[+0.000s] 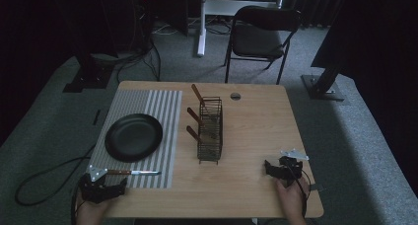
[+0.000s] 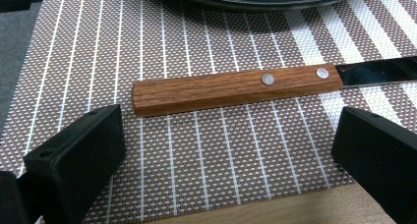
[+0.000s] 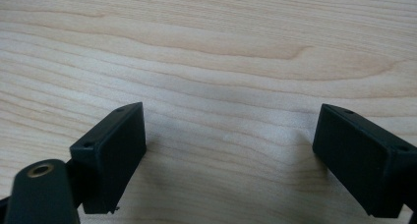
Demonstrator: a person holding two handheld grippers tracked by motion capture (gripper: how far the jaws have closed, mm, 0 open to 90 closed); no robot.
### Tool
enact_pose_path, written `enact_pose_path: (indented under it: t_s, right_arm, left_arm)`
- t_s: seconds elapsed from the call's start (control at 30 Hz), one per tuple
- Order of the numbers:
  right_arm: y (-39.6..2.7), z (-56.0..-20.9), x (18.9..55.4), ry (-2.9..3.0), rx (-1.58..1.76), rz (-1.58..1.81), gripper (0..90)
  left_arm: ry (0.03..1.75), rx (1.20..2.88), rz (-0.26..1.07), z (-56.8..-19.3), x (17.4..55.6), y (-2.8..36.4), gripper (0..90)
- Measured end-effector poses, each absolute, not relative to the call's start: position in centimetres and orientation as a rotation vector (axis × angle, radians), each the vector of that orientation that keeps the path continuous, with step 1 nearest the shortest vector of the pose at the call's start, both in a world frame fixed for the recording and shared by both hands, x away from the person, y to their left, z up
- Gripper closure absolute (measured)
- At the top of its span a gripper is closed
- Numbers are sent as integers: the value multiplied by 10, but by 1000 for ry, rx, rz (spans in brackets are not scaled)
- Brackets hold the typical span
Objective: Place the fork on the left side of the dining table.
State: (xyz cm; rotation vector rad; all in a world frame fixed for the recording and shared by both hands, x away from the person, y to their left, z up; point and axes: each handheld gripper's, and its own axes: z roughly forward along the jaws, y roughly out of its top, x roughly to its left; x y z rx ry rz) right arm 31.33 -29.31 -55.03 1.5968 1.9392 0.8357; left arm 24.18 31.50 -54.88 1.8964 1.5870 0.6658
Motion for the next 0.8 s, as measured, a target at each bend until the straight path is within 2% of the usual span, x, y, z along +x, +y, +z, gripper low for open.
enact_pose_path:
  t_s: [0.8]
  right_arm:
    - [-293, -550, 313, 1938, 1598, 834, 123]
  left_arm:
    - [1608, 1922, 639, -545, 245, 315, 3]
